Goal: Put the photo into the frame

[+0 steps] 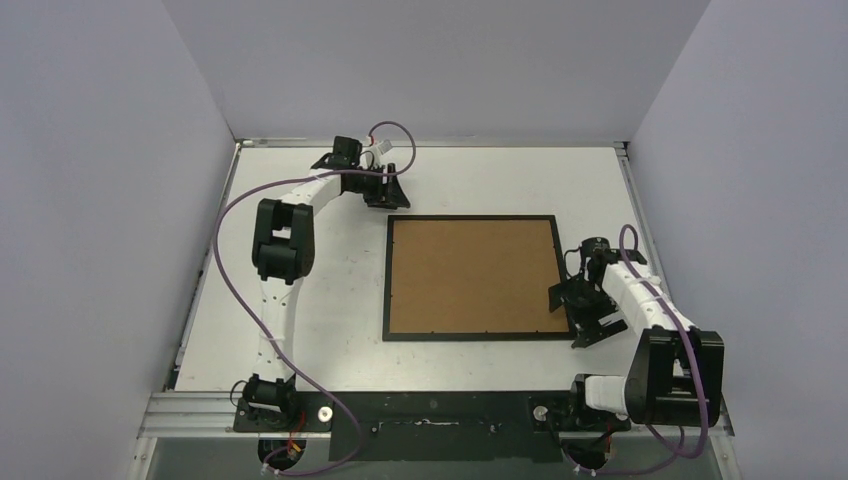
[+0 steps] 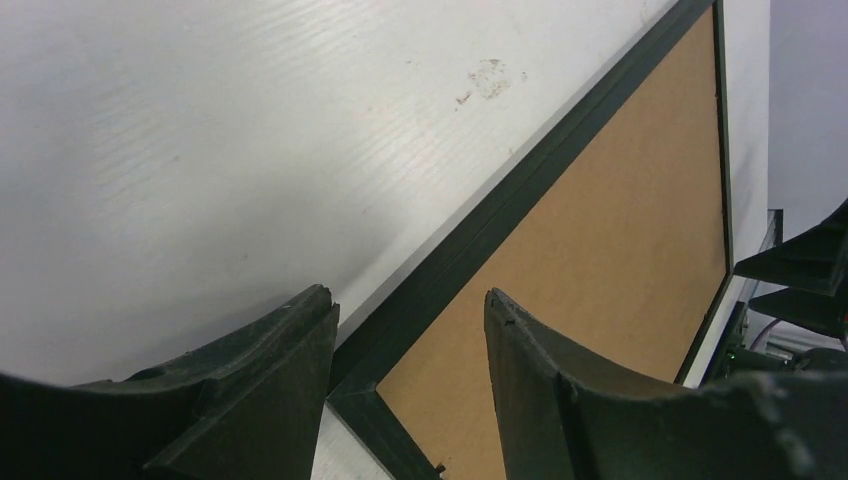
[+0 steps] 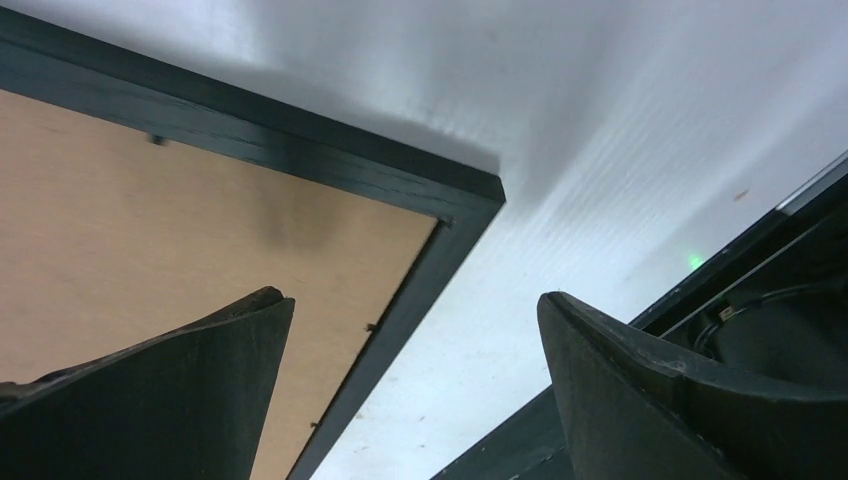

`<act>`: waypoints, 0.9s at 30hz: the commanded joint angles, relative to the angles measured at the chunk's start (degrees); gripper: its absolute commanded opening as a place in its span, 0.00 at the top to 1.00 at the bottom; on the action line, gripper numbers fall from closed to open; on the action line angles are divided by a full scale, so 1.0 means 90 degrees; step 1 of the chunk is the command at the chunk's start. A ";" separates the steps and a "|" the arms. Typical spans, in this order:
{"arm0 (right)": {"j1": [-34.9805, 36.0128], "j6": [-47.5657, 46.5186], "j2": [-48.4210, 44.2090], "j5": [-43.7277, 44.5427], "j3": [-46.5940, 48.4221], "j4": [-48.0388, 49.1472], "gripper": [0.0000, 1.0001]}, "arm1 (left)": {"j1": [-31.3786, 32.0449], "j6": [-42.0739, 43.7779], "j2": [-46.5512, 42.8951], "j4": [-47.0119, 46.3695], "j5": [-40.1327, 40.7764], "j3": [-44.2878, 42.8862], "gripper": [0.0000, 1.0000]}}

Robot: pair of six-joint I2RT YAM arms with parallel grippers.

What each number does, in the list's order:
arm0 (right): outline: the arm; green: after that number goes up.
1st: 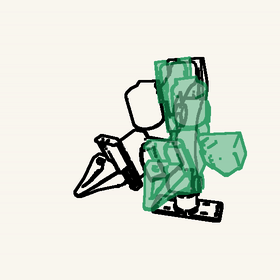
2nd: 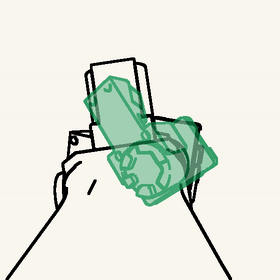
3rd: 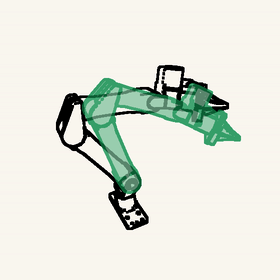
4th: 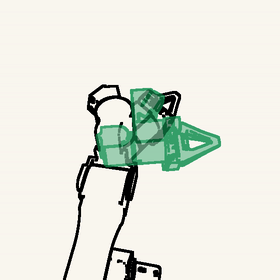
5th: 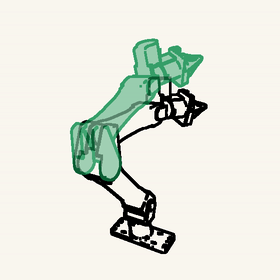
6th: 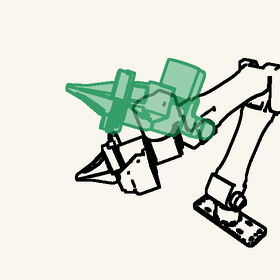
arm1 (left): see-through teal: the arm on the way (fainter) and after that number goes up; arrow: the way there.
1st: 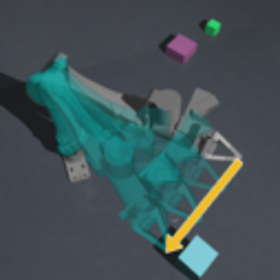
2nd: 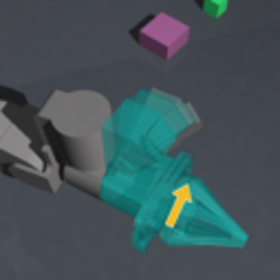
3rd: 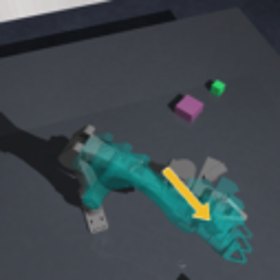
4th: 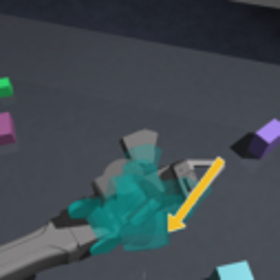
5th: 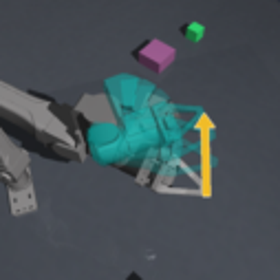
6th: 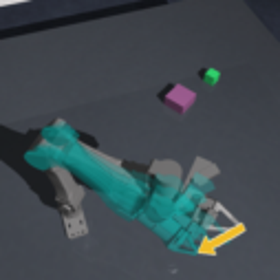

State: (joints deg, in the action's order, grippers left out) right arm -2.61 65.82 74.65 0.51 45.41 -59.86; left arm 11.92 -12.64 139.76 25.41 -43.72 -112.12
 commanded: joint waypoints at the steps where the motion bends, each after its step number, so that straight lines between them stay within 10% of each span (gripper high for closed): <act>1: -0.0024 0.0844 -0.0410 -0.0756 -0.0555 0.0303 0.00 | 0.0048 0.0292 -0.0074 -0.0284 -0.0443 -0.0036 0.46; 14: -0.0022 0.0605 -0.0192 -0.0951 -0.1176 0.2750 0.02 | 0.0113 0.0757 -0.0403 0.0325 -0.0659 0.0736 0.55; 27: -0.0027 -0.1708 0.1872 -0.0733 0.0732 0.3904 0.08 | 0.0289 -0.0126 -0.3049 -0.0051 0.0355 0.4760 0.74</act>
State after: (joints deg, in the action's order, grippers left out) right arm -3.05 57.45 86.98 -4.40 47.79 -36.56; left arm 11.70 -10.22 120.44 23.14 -42.22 -78.54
